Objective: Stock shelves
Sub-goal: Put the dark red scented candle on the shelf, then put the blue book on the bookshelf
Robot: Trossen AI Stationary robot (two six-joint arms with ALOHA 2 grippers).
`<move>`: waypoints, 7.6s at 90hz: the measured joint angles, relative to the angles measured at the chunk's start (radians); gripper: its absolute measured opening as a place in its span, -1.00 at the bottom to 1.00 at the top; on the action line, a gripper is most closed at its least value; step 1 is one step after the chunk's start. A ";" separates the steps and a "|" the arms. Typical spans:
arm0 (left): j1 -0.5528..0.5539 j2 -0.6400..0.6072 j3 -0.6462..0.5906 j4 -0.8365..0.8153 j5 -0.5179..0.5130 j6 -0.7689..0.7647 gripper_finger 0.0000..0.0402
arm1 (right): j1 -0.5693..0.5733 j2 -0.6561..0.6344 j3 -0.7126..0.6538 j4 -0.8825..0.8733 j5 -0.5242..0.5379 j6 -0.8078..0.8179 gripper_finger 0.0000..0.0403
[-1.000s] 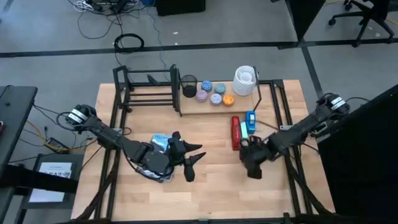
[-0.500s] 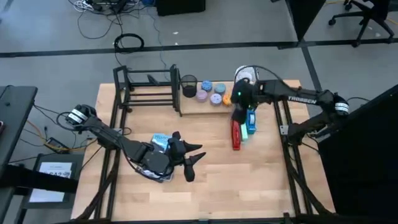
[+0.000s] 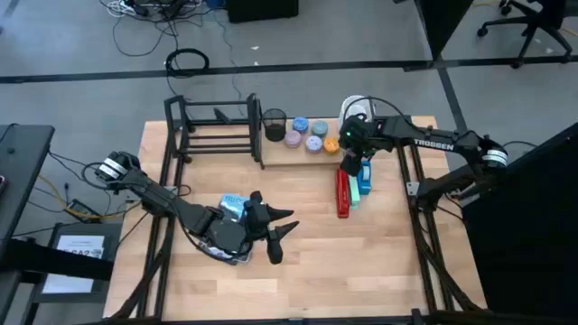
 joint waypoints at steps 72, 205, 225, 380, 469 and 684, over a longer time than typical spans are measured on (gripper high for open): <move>-0.004 0.000 0.000 0.000 0.000 -0.001 -0.37 | -0.046 -0.001 -0.061 0.139 0.076 0.000 0.32; -0.010 0.000 0.000 0.023 0.000 0.003 -0.37 | -0.051 0.046 0.005 0.045 -0.013 -0.398 0.37; -0.010 0.000 0.000 0.032 0.000 0.001 -0.37 | -0.034 0.196 0.009 0.036 0.045 -0.437 0.37; 0.186 -0.107 -0.049 -1.083 0.803 -0.750 -0.37 | 0.584 0.308 -0.105 1.179 -0.367 -0.288 0.71; 0.165 -0.120 -0.441 -0.894 0.886 -1.005 0.29 | 0.556 0.910 0.473 0.892 -0.397 0.105 0.50; 0.041 -0.310 -0.694 -0.121 0.522 -1.122 -1.00 | 0.535 0.810 0.475 0.295 -0.372 0.002 -0.54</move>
